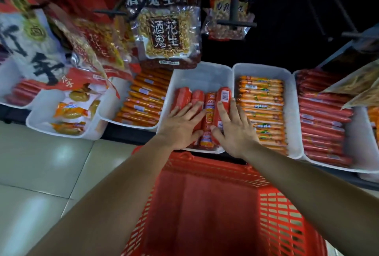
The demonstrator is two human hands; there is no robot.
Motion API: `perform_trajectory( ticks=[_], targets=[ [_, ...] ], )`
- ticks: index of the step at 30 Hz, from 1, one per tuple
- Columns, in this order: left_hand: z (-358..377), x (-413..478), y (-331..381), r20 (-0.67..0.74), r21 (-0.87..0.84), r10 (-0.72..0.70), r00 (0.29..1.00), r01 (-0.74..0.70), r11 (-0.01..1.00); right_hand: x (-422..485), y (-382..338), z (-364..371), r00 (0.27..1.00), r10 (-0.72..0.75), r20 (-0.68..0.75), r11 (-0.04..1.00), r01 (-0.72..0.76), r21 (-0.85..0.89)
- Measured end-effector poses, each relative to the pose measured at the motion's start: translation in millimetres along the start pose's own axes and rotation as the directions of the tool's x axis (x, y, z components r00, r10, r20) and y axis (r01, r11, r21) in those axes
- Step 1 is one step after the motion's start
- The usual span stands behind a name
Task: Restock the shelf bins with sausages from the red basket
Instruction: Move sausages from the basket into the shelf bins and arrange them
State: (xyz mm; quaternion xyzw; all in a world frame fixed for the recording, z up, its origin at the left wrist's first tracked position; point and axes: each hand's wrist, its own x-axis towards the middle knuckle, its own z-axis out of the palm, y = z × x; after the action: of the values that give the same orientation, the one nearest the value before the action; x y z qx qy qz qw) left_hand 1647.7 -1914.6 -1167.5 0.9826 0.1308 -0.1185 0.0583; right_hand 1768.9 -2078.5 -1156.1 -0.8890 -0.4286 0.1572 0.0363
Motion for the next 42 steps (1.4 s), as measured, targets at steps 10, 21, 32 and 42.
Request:
perform_trajectory(
  ticks=[10, 21, 32, 42],
  targets=[
    [-30, -18, -12, -0.108, -0.077, -0.178, 0.978, 0.171, 0.982, 2, 6, -1, 0.998, -0.066, 0.005, 0.998, 0.066, -0.008],
    [-6, -2, 1, -0.017, -0.048, -0.027, 0.999, 0.026, 0.998, 3, 12, -1, 0.996, -0.081, 0.025, 0.995, 0.082, -0.048],
    [-5, 0, 11, 0.007, 0.047, -0.041, 0.999, 0.04, 0.998, 0, 14, -4, 0.997, -0.066, 0.028, 0.995, 0.068, -0.074],
    [-14, -16, -17, -0.068, 0.0, -0.113, 0.991, 0.113, 0.994, 1, 11, 4, 0.991, -0.131, 0.037, 0.983, 0.135, -0.128]
  ],
)
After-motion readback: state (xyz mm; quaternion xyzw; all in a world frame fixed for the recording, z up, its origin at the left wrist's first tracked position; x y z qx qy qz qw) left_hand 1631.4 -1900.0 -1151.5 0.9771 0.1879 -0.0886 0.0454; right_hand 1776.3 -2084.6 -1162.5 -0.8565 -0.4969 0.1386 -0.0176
